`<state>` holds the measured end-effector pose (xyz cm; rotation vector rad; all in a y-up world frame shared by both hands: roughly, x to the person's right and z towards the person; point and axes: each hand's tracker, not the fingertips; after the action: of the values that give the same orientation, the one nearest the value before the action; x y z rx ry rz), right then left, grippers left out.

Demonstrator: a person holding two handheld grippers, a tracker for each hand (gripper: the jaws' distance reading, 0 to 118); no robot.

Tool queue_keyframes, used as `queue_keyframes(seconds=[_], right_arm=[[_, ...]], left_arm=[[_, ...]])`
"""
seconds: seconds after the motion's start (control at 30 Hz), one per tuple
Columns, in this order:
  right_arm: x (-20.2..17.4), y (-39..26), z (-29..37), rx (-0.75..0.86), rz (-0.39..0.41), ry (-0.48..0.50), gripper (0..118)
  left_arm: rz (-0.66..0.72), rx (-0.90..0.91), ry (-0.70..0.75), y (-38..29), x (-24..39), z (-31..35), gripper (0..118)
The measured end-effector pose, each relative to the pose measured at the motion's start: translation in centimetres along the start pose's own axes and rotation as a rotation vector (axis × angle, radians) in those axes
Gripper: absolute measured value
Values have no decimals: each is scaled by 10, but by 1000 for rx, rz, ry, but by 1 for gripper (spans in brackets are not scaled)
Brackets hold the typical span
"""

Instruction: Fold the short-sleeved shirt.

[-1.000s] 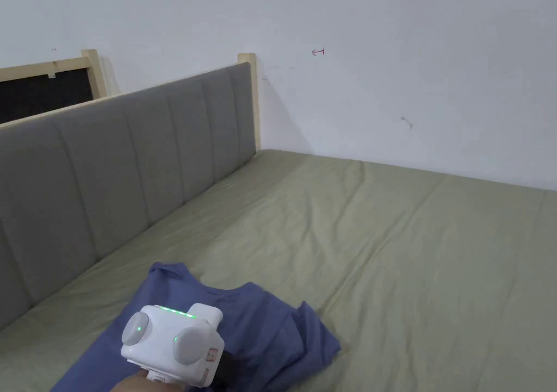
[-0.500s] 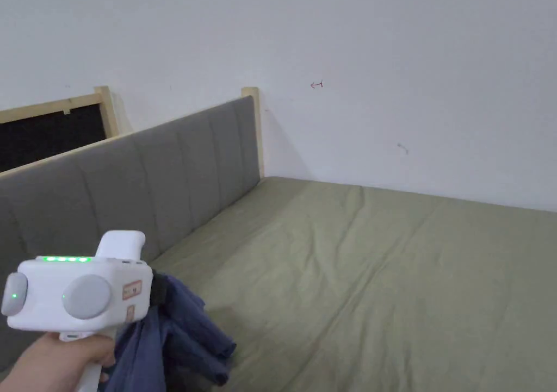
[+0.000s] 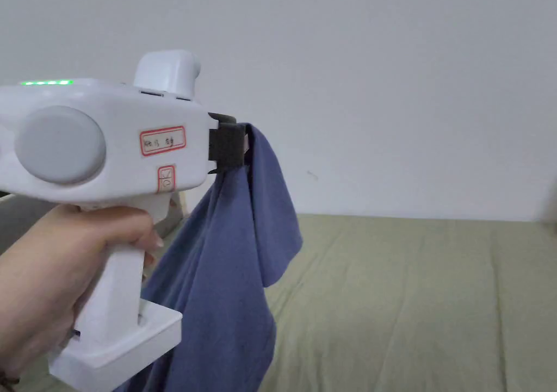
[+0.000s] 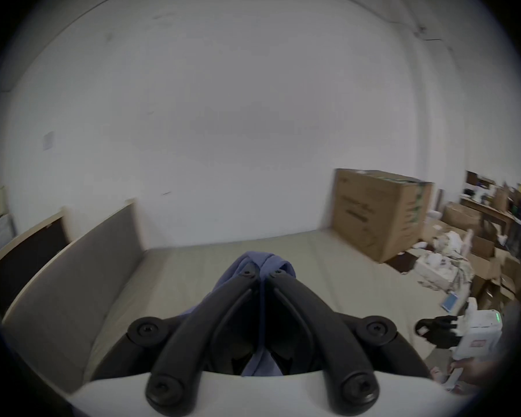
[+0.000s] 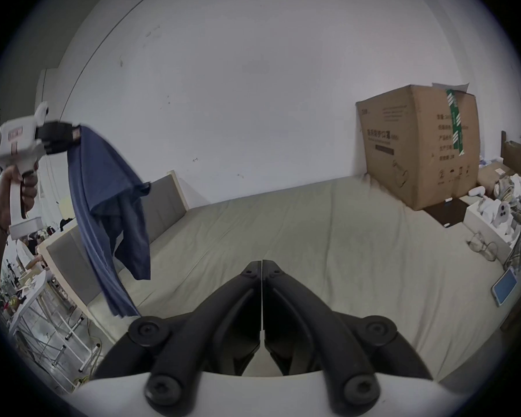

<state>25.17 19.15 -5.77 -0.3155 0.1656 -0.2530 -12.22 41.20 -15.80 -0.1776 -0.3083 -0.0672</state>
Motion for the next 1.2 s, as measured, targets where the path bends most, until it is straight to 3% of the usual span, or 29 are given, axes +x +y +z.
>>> queue_keyframes(seconds=[0.17,0.33,0.43,0.5,0.53,0.6,0.63,0.7,0.73,0.8,0.93,1.07,1.1,1.17,1.2], right_arm=[[37,7,24,51,-39,-82,0],[83,1,39,43,-74,-200,0],[107,-10,40,6,-116,-252,0],[117,-18,38,-24,-138,-269,0],[123,-23,37,-43,-146,-276,0],[128,-31,33,-72,-158,-281,0],[130,-35,31,-87,-164,-280,0],[132,-38,27,-109,-173,-271,0],[132,-39,25,-116,-176,-268,0],[131,-37,23,-120,-181,-266,0],[121,-25,25,-91,-190,-247,0],[100,-13,34,2,-143,-218,0],[93,-13,38,43,-130,-213,0],[79,-14,48,131,-106,-212,0],[73,-15,52,171,-90,-204,0]], left_arm=[[-59,-50,-200,-11,99,-57,1],[21,-287,-445,-86,187,-128,1],[12,-416,-421,-155,220,-159,1],[84,-539,-403,-199,224,-177,4],[142,-603,-391,-223,221,-186,16],[208,-676,-344,-257,208,-195,22],[222,-698,-293,-269,201,-196,37],[250,-719,-235,-276,186,-195,97],[262,-698,-244,-273,180,-191,118],[287,-607,-243,-250,163,-177,111],[239,-430,-195,-197,133,-130,112],[201,-146,-60,-182,113,-56,109],[191,-47,35,-192,108,-34,98],[161,100,197,-212,112,9,19],[140,133,270,-222,113,25,0]])
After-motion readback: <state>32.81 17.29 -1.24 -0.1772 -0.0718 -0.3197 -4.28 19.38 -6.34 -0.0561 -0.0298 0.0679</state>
